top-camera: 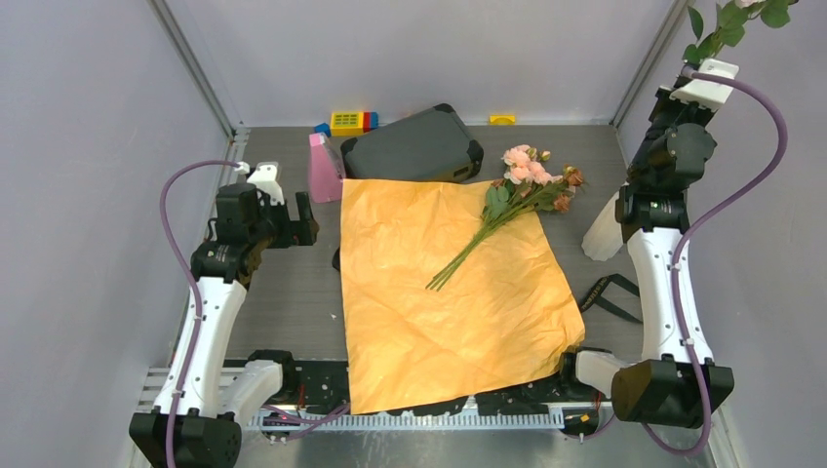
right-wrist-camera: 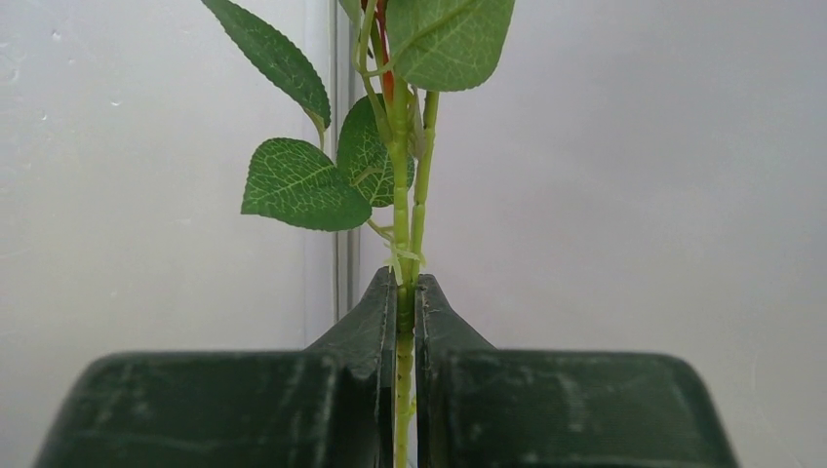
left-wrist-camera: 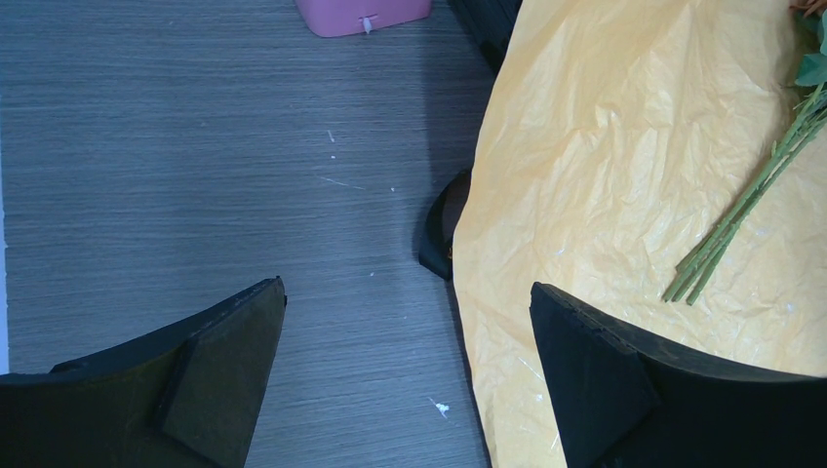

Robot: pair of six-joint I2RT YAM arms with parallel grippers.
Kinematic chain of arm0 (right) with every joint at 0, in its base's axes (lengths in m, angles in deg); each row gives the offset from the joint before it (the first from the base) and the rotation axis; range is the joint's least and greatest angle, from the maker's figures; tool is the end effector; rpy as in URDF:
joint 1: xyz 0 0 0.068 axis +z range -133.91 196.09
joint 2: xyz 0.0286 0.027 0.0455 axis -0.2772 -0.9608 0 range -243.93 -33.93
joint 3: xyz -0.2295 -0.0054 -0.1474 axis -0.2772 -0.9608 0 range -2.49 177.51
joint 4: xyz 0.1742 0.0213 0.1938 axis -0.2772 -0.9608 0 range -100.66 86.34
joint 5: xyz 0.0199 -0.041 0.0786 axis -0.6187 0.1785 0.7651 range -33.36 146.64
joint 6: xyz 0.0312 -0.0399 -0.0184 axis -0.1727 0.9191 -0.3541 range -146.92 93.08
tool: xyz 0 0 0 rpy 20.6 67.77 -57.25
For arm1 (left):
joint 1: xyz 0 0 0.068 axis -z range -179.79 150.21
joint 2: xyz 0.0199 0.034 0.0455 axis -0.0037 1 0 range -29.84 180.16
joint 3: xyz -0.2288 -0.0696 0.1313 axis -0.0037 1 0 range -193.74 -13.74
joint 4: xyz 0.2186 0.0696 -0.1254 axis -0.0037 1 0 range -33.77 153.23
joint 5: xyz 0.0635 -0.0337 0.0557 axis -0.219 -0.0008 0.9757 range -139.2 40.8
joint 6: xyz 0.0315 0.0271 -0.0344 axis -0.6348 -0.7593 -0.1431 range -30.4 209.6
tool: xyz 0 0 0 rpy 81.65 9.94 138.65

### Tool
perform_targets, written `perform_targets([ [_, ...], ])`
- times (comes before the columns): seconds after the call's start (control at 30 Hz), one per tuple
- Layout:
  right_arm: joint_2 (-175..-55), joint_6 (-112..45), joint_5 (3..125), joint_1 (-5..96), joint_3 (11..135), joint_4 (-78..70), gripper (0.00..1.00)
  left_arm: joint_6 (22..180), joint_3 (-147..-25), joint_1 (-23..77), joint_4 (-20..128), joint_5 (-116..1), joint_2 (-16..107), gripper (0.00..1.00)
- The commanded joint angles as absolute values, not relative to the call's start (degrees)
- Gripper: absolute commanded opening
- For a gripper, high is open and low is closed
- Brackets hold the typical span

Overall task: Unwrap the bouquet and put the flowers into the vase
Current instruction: Insert the fake flower into the vase.

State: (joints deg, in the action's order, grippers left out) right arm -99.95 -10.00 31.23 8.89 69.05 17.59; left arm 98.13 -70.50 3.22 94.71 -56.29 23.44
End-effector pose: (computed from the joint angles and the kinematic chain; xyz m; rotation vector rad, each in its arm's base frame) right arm 0.2415 -0.0460 0.4858 0.3086 1.1318 -0.6168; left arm 0.1921 -0.0145 0.3371 -0.0349 2.1868 -0.2493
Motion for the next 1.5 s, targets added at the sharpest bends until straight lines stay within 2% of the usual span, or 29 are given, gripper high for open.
perform_targets([
  [0.0,-99.4,-12.2,33.1,8.1,67.9,24.9,0.00,97.4,-70.4,3.5,94.5,-56.6,23.3,1.00],
  [0.7,-99.7,-11.7,16.5,7.7,48.4,41.4,0.00,97.4,-70.1,4.1,94.2,-56.8,23.5,1.00],
  [1.47,-99.1,-23.4,12.2,7.7,39.8,38.4,0.01,97.5,-69.9,4.1,93.8,-57.0,23.4,1.00],
])
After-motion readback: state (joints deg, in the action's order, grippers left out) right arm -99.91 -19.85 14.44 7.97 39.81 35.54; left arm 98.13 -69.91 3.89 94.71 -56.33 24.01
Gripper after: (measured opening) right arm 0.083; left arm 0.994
